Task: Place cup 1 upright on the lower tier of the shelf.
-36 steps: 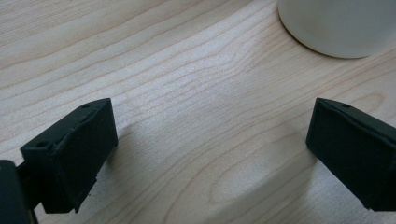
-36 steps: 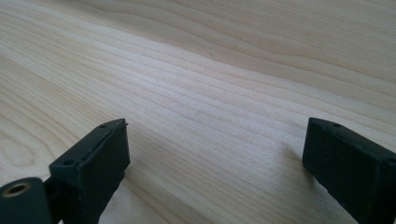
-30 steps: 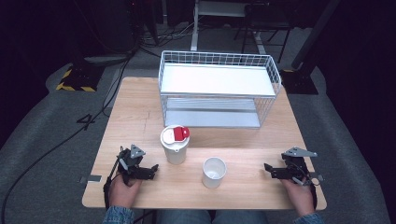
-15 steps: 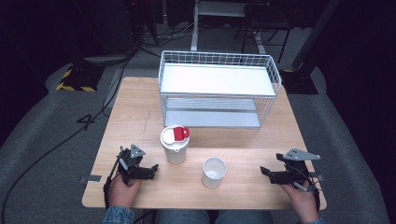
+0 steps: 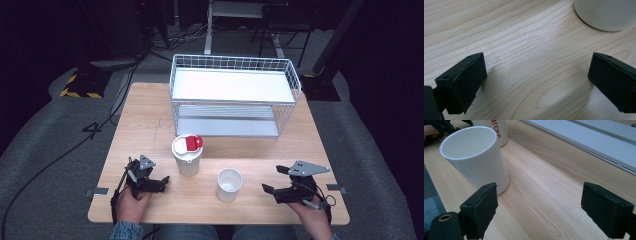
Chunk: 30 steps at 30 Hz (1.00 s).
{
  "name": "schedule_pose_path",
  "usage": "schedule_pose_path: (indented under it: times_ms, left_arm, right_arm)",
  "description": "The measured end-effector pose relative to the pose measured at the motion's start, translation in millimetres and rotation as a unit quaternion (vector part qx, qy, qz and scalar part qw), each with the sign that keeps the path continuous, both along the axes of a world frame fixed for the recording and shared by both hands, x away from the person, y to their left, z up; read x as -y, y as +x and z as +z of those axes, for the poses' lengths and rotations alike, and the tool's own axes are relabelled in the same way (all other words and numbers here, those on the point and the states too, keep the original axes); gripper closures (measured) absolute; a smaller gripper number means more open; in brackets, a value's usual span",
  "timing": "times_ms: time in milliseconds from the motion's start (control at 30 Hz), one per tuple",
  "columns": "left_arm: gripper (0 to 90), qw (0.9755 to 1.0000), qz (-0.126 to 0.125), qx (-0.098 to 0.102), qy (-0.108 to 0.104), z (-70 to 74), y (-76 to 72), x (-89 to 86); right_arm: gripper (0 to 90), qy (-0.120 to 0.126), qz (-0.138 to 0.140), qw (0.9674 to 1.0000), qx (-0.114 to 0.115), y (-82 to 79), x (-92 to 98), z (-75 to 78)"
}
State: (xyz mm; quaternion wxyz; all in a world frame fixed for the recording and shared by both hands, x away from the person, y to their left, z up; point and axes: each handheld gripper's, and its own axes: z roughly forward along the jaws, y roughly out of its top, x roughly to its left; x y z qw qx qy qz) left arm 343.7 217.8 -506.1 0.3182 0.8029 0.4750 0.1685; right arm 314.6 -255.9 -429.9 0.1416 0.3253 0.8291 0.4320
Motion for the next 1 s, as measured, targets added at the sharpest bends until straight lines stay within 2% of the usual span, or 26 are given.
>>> schedule_pose_path:
  times_ms: [167, 233, 267, 333, 467, 700, 767, 1000]
  left_arm:
    - [2.5, 1.0000, 0.003, 0.001, 0.001, 0.0, -1.1, 0.1]
    - [2.5, 1.0000, 0.003, 0.000, 0.000, 0.0, -1.3, 0.1]
    - [2.5, 1.0000, 0.003, 0.000, 0.001, 0.0, -1.4, 0.0]
    - [2.5, 1.0000, 0.003, 0.000, 0.000, 0.0, -1.4, 0.1]
    - [2.5, 1.0000, 0.003, 0.000, 0.000, 0.0, -1.3, 0.1]
    - [2.5, 1.0000, 0.003, 0.000, 0.000, 0.1, -0.6, 0.1]
    - [2.5, 1.0000, 0.002, 0.000, 0.000, 0.1, 0.0, 0.0]
    - [2.5, 1.0000, 0.003, 0.000, 0.001, 0.1, 0.2, 0.0]
  right_arm:
    - [14.4, -0.004, 0.030, 0.9995, -0.003, -4.8, -16.6, 0.4]
    - [14.4, -0.007, 0.051, 0.9986, -0.007, -6.9, -25.9, -1.2]
    - [14.4, -0.007, 0.051, 0.9986, -0.007, -6.9, -25.9, -1.2]
    - [14.2, -0.012, 0.075, 0.9971, -0.004, -9.6, -36.6, -2.9]
    - [14.0, -0.009, 0.096, 0.9954, 0.000, -11.9, -47.4, -5.9]
    - [14.0, -0.008, 0.112, 0.9936, -0.010, -11.3, -61.4, -12.8]
    - [14.0, -0.015, 0.124, 0.9921, -0.014, -9.9, -69.0, -17.8]
    - [14.0, -0.016, 0.130, 0.9912, -0.022, -5.2, -81.3, -25.9]
